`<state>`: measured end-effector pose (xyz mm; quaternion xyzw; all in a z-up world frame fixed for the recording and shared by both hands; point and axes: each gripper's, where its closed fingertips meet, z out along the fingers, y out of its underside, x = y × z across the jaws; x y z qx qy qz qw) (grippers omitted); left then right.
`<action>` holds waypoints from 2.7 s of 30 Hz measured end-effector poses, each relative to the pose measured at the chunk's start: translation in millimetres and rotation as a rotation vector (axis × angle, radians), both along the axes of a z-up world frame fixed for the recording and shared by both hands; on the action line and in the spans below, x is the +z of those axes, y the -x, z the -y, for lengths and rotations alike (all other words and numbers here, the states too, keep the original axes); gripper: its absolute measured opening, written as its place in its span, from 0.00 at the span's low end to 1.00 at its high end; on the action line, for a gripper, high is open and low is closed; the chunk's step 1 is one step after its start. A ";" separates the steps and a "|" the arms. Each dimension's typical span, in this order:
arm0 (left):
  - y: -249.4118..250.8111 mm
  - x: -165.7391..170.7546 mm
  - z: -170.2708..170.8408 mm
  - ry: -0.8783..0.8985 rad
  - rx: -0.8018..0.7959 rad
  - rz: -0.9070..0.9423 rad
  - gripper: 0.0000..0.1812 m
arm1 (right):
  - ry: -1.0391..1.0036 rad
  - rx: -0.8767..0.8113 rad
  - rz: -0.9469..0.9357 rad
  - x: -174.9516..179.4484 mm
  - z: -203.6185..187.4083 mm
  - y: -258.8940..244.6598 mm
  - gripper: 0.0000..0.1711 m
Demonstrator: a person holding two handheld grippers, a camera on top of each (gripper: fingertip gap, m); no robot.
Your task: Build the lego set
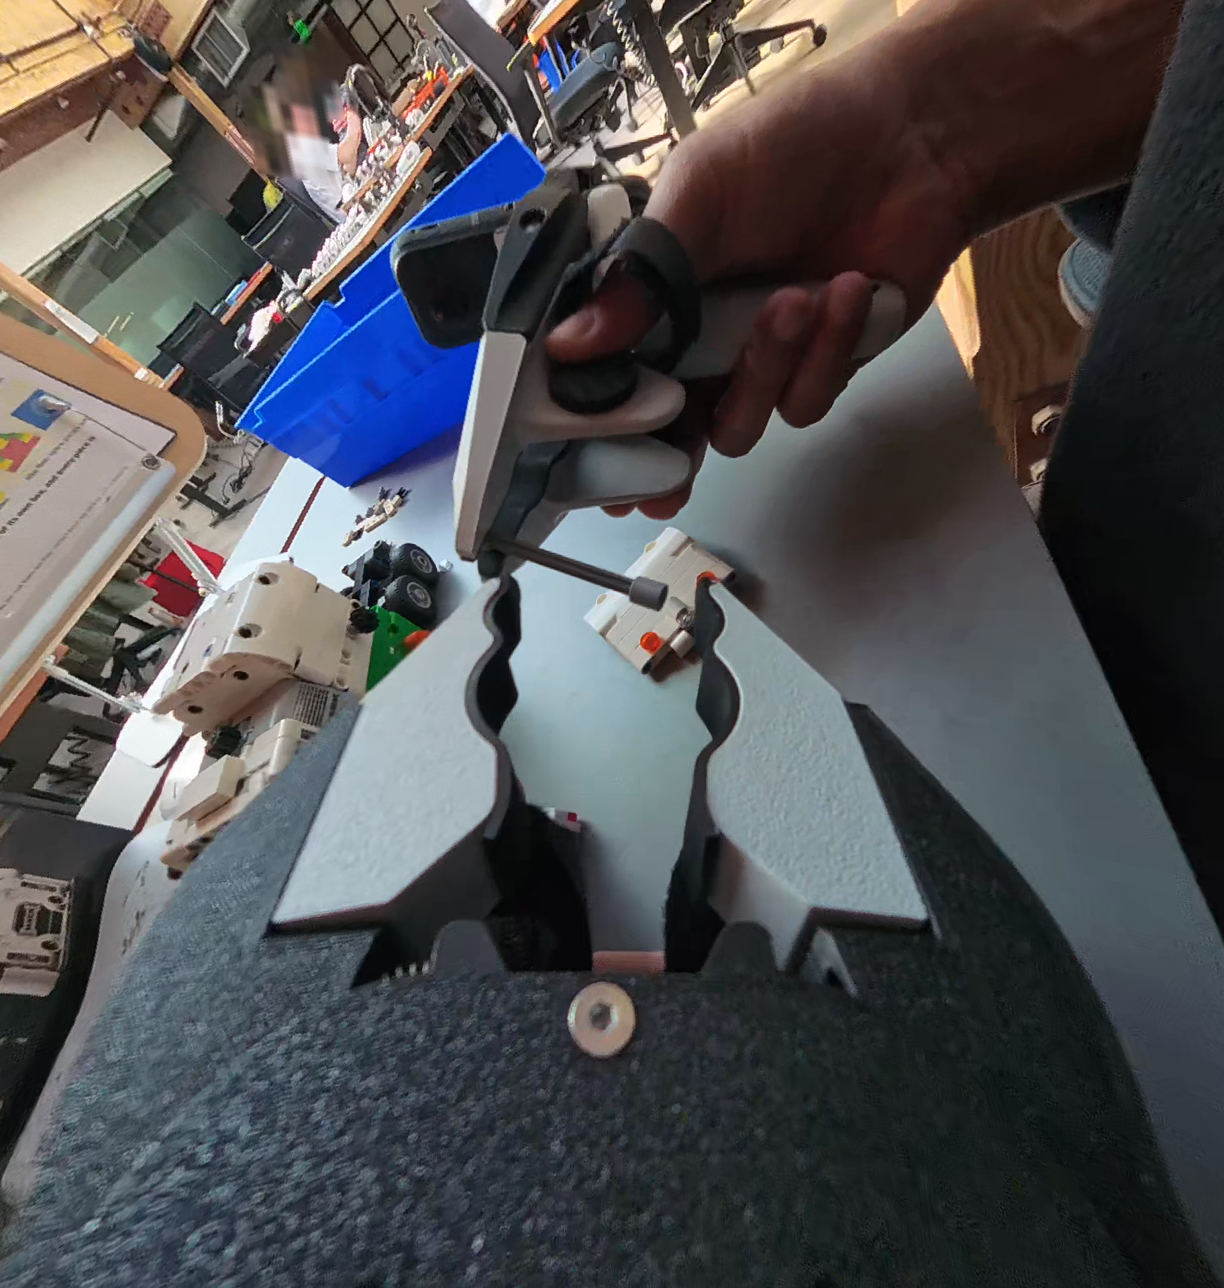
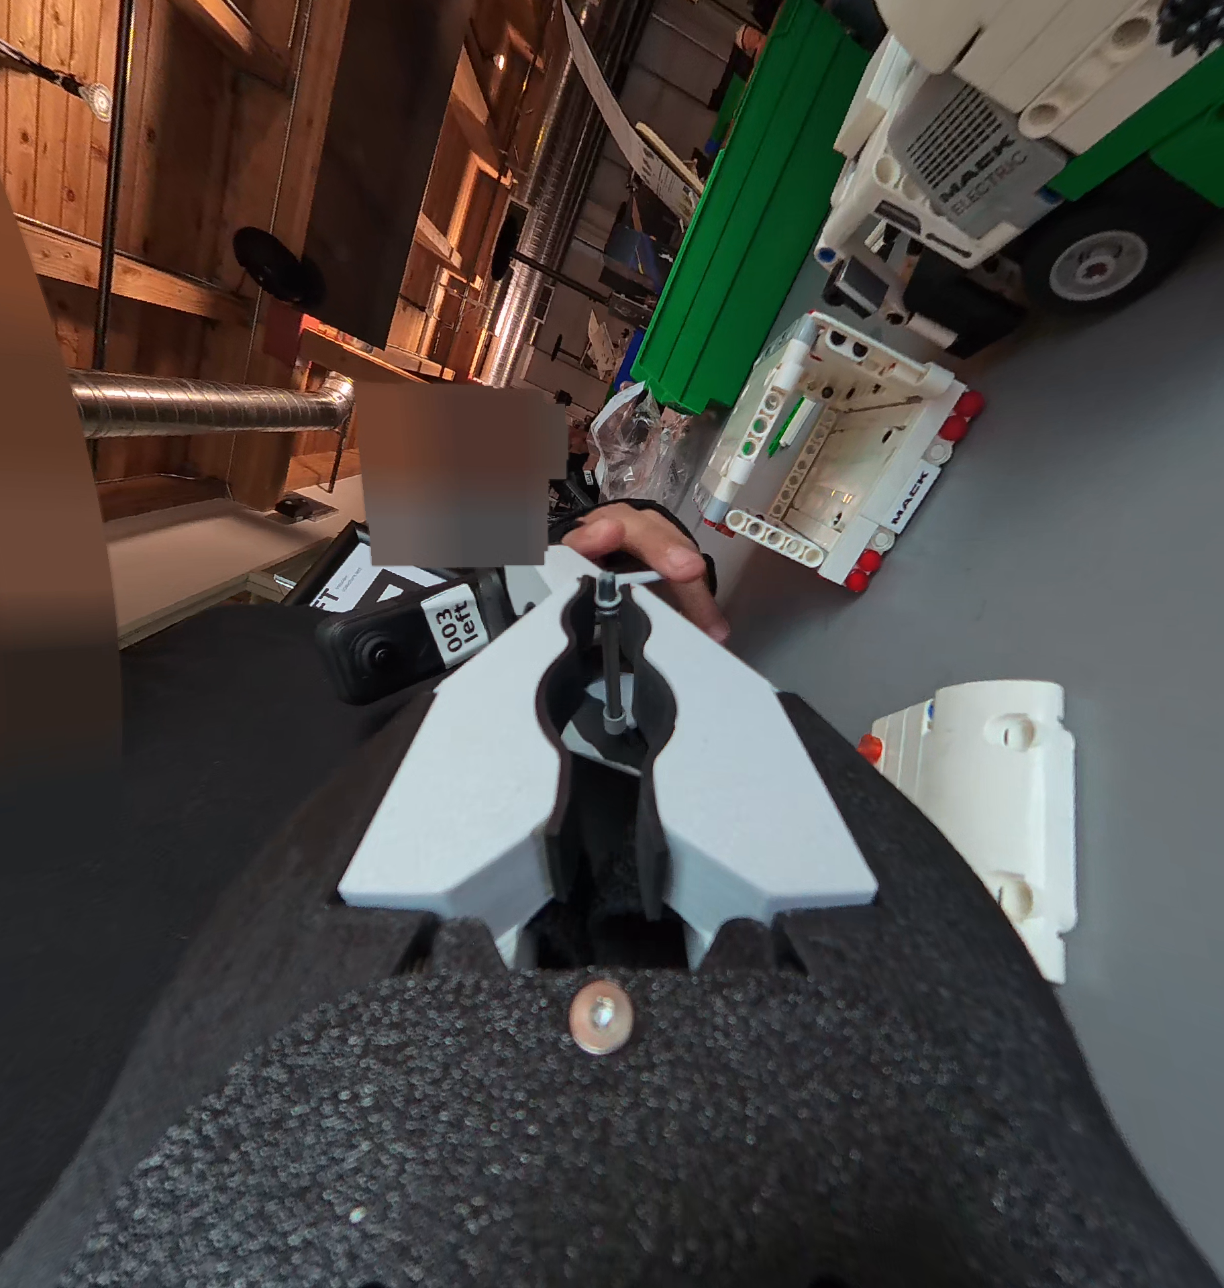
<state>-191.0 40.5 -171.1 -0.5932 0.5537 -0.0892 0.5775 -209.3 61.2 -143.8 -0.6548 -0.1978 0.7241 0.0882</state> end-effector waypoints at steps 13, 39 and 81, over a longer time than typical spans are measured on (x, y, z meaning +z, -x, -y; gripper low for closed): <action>-2.4 23.0 -14.9 0.509 0.141 0.523 0.04 | -0.231 -0.191 -0.031 18.2 -8.5 2.5 0.03; -7.8 22.7 -16.2 0.619 0.113 0.648 0.01 | -0.516 -0.294 -0.001 7.0 3.2 -0.4 0.03; -9.6 29.8 -12.7 0.510 0.035 0.594 0.02 | -0.479 -0.196 -0.079 14.3 5.3 -12.4 0.01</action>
